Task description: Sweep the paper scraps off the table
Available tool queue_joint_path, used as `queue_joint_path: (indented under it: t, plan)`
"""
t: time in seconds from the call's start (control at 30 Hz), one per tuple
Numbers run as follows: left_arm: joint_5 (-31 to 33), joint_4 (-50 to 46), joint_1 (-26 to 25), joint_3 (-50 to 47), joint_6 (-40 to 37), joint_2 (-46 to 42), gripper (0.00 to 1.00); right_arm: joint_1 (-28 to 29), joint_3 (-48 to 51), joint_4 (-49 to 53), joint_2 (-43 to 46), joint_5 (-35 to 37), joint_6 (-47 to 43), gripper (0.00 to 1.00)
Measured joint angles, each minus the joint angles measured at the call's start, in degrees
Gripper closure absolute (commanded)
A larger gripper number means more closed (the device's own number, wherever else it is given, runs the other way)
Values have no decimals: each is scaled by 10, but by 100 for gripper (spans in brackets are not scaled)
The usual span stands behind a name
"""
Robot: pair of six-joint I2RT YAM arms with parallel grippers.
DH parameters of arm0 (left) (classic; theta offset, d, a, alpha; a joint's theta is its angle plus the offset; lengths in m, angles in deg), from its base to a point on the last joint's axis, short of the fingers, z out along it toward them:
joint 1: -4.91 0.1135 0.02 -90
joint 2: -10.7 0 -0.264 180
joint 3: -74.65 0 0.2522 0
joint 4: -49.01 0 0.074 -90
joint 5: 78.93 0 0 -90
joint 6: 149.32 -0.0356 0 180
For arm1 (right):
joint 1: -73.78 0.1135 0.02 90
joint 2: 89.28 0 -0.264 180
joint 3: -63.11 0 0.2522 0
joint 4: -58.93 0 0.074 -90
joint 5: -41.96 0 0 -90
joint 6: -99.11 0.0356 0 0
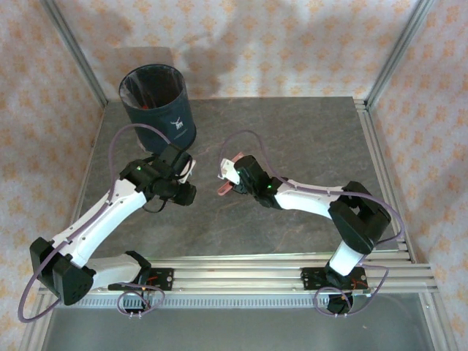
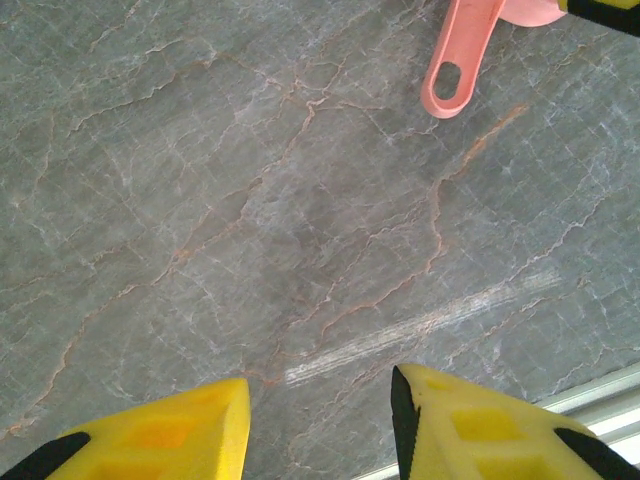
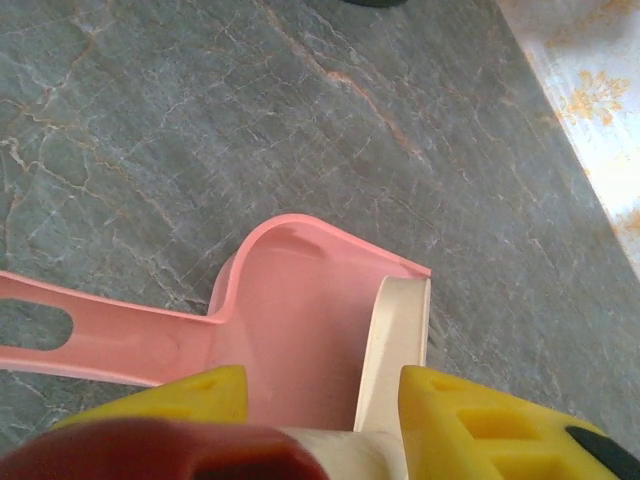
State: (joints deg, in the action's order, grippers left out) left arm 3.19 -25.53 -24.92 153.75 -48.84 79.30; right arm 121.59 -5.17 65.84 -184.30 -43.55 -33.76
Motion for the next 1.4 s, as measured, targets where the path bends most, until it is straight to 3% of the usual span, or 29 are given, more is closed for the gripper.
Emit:
queue_joint_path:
  t: [1.4]
  plan:
    - [1,21,11,-18,0,-15,58,50,19,41,-10,-10,43,45]
